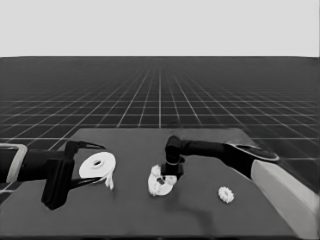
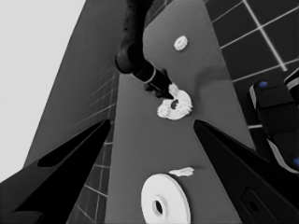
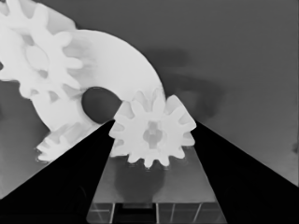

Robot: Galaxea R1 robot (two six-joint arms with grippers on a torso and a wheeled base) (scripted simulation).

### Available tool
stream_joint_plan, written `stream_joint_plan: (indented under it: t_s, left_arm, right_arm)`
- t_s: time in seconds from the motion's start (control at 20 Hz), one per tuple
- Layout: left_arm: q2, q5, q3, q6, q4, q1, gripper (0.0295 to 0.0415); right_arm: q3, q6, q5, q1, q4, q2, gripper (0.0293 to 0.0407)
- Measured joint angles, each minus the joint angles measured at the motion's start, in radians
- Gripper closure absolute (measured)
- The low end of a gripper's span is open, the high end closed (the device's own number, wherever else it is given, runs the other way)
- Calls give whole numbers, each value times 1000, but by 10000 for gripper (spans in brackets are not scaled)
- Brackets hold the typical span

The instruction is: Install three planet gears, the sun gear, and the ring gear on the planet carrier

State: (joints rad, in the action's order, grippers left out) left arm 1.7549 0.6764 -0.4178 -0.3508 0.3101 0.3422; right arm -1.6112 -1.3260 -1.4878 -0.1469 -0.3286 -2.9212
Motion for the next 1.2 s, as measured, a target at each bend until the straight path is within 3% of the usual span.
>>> stream_joint_plan:
  t_s: [0.2,0.3,0.35,0.7,0.85,1.2]
  left_arm:
    - [0,0,0,0,0,0,326]
    - [0,0,0,0,0,0,326]
    - [0,0,0,0,0,0,326]
    - [0,0,0,0,0,0,326]
    - [0,0,0,0,0,0,326]
    - [0,0,0,0,0,0,326]
  right_arm:
    - [-5,3,3,-5,-5,-1,388]
    - [-5,3,3,-5,-6,-2,328]
    - [-5,3,3,-5,-6,-2,319]
    - [-6,3,3,-6,-6,-2,315]
    - [85,-52,-43,118,110,23,315]
    - [95,-58,-49,151,143,25,315]
